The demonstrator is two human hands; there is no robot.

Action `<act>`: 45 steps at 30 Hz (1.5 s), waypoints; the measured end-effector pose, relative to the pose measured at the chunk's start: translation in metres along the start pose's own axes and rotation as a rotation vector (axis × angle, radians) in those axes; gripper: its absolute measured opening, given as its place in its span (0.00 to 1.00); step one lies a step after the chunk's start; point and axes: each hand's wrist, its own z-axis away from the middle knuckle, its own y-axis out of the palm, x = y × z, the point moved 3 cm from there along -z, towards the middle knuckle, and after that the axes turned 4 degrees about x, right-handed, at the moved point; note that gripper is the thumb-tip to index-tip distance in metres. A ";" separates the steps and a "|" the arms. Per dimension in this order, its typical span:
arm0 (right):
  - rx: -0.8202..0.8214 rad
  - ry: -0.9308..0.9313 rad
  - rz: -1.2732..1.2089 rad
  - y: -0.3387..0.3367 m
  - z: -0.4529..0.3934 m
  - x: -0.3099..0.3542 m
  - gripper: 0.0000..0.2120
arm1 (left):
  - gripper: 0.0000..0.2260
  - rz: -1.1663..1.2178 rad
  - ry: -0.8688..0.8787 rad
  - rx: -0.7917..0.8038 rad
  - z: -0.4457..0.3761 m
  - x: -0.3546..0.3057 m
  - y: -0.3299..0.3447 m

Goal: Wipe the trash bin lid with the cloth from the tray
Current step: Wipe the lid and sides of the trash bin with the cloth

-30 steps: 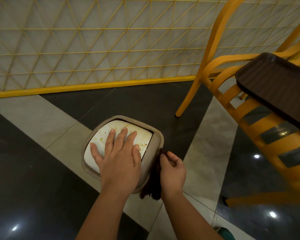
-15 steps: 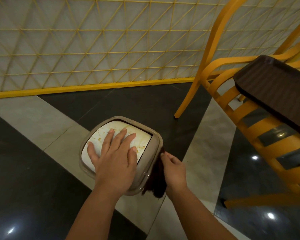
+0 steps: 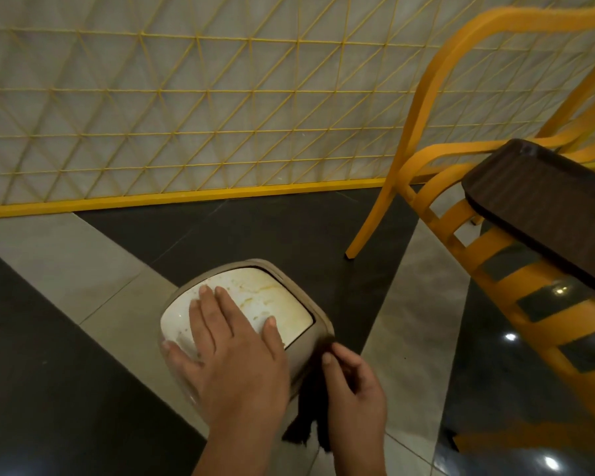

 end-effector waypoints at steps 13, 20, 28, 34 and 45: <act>-0.011 -0.158 0.219 0.007 -0.016 0.002 0.09 | 0.34 -0.032 0.050 0.030 -0.003 0.004 0.007; 0.072 0.128 0.127 0.004 -0.048 0.012 0.05 | 0.33 -0.018 0.168 -0.004 -0.012 0.013 0.007; -0.024 0.121 0.083 -0.014 -0.009 -0.017 0.06 | 0.35 -0.004 0.108 -0.013 -0.009 0.009 0.005; 0.105 -0.308 0.440 -0.003 -0.017 0.009 0.10 | 0.34 0.056 0.136 -0.028 -0.010 0.015 0.009; 0.036 -0.213 0.336 -0.001 -0.012 -0.009 0.08 | 0.34 0.061 0.138 -0.032 -0.013 0.013 0.012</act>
